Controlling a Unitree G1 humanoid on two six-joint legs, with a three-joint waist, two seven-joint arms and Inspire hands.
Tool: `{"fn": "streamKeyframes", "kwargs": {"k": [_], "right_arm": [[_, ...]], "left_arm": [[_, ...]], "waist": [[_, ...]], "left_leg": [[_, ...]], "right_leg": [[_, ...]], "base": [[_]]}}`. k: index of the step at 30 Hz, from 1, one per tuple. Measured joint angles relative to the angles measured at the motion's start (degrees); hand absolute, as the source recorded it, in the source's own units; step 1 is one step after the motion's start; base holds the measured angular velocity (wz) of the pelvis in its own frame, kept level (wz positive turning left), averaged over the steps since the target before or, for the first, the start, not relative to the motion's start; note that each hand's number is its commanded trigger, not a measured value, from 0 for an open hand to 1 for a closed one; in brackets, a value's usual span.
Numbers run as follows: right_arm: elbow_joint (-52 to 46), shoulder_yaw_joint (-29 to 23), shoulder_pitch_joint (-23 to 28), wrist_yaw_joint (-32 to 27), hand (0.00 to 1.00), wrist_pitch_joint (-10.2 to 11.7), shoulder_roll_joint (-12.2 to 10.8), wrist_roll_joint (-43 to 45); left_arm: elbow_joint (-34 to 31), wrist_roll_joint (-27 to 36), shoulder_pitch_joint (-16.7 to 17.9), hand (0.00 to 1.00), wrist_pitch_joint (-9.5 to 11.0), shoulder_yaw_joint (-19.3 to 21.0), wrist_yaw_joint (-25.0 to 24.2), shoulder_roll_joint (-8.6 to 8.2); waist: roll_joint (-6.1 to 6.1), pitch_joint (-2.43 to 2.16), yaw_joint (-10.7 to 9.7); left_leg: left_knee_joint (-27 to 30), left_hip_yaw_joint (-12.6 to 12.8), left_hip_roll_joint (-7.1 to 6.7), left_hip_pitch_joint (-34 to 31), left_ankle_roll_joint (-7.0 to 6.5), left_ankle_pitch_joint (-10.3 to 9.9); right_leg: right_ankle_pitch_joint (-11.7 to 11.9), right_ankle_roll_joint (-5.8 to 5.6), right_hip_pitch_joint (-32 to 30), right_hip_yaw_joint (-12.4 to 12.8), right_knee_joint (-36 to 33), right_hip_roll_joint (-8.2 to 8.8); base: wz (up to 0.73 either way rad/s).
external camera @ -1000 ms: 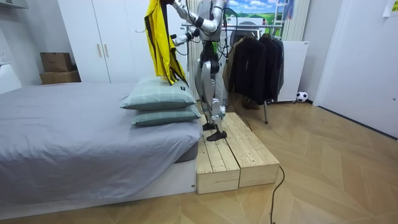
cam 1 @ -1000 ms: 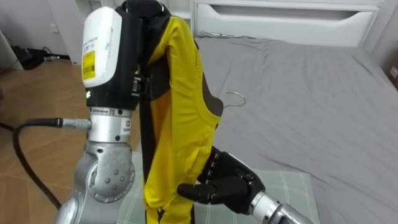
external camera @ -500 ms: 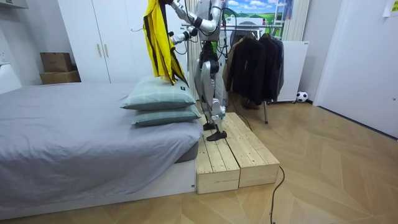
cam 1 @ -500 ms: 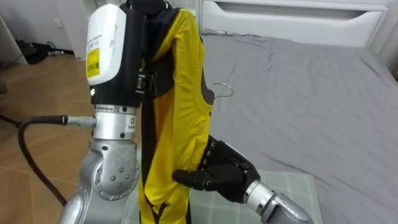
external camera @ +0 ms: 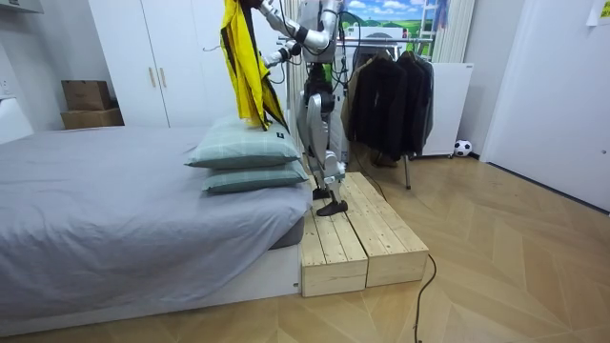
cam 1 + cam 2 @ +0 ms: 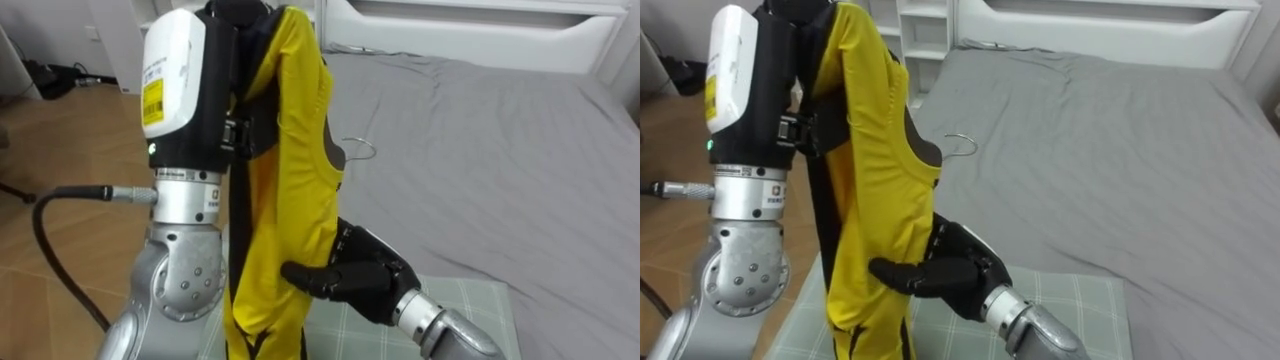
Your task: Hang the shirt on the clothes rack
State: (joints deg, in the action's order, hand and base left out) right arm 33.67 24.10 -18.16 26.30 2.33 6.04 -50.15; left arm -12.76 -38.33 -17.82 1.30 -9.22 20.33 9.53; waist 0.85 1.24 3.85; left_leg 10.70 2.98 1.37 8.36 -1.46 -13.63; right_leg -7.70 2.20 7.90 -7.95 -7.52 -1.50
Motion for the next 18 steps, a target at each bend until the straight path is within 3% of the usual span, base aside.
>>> {"fn": "streamKeyframes", "kwargs": {"k": [18], "right_arm": [[0.1, -0.08, -0.87, 0.0, 1.0, -0.04, 0.92, -1.38]], "left_arm": [[0.62, 0.53, 0.03, 1.0, -1.07, -0.11, -0.72, 0.32]], "waist": [[-0.09, 0.04, -0.15]], "left_leg": [[-1.34, -0.67, -0.04, 0.91, 0.0, 0.01]], "right_leg": [[0.0, 0.0, 0.61, 0.01, 0.86, -0.09]], "base": [[0.0]]}}
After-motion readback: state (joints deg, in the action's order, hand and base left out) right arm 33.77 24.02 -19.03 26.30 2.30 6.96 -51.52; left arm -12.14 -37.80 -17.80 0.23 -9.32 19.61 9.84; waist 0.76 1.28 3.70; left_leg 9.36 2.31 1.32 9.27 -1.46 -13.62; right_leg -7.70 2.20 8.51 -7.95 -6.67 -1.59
